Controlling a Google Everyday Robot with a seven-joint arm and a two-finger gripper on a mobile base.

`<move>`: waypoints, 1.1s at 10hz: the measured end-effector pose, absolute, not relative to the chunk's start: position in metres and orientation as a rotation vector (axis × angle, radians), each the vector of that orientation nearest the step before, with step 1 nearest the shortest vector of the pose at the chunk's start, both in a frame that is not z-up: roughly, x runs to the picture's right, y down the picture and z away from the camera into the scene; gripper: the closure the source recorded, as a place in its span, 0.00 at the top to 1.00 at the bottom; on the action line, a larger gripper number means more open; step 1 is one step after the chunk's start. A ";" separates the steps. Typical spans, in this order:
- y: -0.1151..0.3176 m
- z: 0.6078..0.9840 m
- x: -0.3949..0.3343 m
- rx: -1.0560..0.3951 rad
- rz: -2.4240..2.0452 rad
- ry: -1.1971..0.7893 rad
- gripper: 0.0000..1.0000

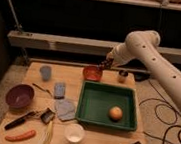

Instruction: Place grapes in red bowl

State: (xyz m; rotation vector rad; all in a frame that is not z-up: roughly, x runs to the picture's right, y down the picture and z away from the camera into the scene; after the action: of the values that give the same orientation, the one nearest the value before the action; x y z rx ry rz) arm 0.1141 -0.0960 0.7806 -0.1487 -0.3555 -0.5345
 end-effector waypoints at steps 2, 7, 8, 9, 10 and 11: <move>-0.097 0.796 0.113 -0.164 -0.548 -0.367 0.00; -0.110 0.838 0.089 -0.207 -0.597 -0.361 0.00; -0.112 0.847 0.084 -0.215 -0.605 -0.360 0.00; -0.113 0.854 0.079 -0.220 -0.611 -0.363 0.00; -0.115 0.861 0.076 -0.225 -0.613 -0.365 0.00; -0.113 0.870 0.078 -0.234 -0.615 -0.363 0.00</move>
State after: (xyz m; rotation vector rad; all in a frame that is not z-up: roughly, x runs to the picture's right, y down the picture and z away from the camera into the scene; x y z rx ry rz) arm 0.0777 -0.1134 0.8696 -0.2339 -0.3629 -0.6147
